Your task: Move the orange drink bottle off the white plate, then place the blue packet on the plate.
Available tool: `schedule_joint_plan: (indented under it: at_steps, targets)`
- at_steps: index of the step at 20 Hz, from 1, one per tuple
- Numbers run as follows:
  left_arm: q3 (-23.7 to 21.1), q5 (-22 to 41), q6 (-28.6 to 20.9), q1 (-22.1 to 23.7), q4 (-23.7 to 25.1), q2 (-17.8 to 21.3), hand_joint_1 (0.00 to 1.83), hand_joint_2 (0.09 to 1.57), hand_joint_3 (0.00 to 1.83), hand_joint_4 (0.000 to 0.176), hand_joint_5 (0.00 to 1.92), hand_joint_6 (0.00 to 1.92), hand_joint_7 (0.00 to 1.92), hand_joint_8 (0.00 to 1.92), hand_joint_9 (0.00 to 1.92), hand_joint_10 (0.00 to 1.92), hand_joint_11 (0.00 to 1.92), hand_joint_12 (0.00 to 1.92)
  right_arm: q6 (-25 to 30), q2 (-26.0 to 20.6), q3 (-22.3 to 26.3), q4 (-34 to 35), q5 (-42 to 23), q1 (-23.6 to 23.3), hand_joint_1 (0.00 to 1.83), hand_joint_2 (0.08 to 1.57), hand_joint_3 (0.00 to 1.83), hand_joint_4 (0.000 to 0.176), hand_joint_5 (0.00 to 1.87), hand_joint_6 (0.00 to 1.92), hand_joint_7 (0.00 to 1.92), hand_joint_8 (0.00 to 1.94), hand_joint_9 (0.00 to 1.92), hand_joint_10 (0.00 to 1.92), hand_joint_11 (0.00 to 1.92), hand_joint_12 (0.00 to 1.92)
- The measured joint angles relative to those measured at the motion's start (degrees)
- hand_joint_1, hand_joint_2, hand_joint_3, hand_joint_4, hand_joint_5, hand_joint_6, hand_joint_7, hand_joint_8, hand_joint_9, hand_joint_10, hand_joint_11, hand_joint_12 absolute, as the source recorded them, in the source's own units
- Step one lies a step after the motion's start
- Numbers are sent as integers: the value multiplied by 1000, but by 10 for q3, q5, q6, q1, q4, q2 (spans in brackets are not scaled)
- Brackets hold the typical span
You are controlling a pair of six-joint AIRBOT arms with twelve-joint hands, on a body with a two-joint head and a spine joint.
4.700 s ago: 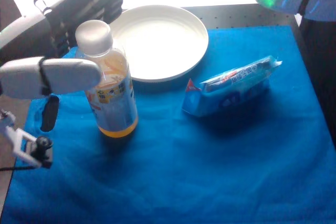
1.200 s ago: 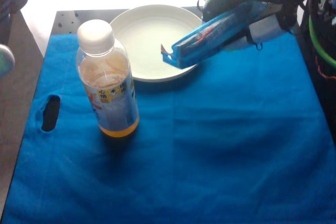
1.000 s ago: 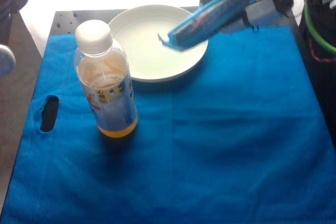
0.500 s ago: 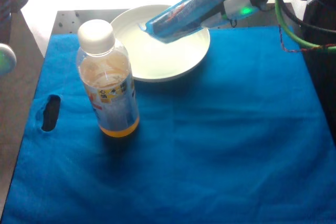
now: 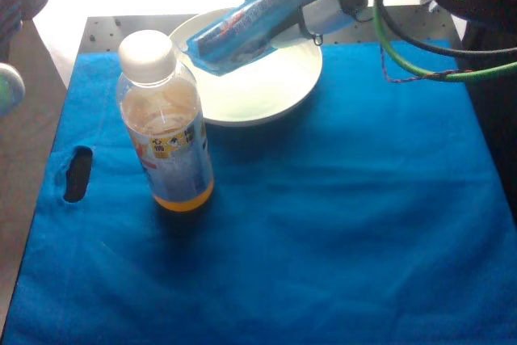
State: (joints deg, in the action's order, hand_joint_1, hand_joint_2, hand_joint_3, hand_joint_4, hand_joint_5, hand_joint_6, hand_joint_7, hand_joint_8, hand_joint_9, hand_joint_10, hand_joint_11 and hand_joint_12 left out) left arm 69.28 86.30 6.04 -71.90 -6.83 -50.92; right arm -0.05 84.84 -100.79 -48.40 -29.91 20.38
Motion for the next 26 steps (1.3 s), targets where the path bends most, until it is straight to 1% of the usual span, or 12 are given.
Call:
schedule_joint_plan:
  at_steps: [2,4,7,8,9,11,12,13,15,18,24,26]
  targets:
    - [0,0,0,0,8,-1,349,910,6,176,0,0,0,0,0,0,0,0,0,9,-6,2,4,0,1281,1069,0,0,1149,427,1088,1063,1048,1077,888,1502]
    - [0,1,0,0,6,-1,344,924,10,176,0,0,0,0,0,0,0,0,0,13,-8,2,4,0,1256,1060,0,0,1086,693,1147,830,1115,667,853,1277]
    - [0,3,0,0,3,-4,350,913,2,176,0,0,0,0,0,0,0,0,0,19,-19,10,2,3,1264,1109,2,0,849,1004,1133,890,1155,377,777,1168]
    - [0,1,0,-1,5,-4,329,914,2,176,0,0,0,0,0,0,0,0,0,19,-21,15,2,7,1134,1035,0,0,698,372,989,438,1040,287,614,1264]
    - [0,1,0,-1,4,-4,320,917,3,176,0,0,0,0,0,0,0,0,-1,19,-21,14,4,7,1061,986,0,0,664,100,947,190,959,216,525,1293]
    - [0,2,0,-1,4,-4,318,913,0,176,0,0,0,0,0,0,0,0,0,18,-22,19,5,8,1017,923,0,3,530,5,720,13,752,31,436,776]
    - [0,2,0,-1,4,-5,334,917,2,176,0,0,0,0,0,0,0,0,0,17,-22,23,5,8,981,882,1,38,449,0,578,2,632,5,406,489]
    - [0,3,0,-1,2,-6,326,919,2,176,0,0,0,0,0,0,0,0,0,17,-22,23,4,8,957,857,2,49,403,0,512,2,562,0,422,306]
    - [0,3,0,-1,2,-7,317,924,3,176,0,0,0,0,0,0,0,0,0,17,-22,23,3,9,940,840,0,111,293,0,360,0,403,0,312,209]
    - [0,5,0,-1,1,-7,323,918,0,176,0,0,0,0,0,0,0,0,4,11,-21,23,1,9,928,806,0,172,94,0,185,0,252,0,172,149]
    - [-1,5,0,1,-3,-5,357,886,0,176,0,0,0,0,0,0,0,0,5,-43,15,54,-14,9,893,694,0,175,0,0,126,6,183,10,3,20]
    - [-5,7,4,1,-4,6,383,853,0,176,0,0,0,0,0,0,0,0,5,-68,39,65,-34,9,911,703,4,176,0,0,128,1,148,0,102,45]
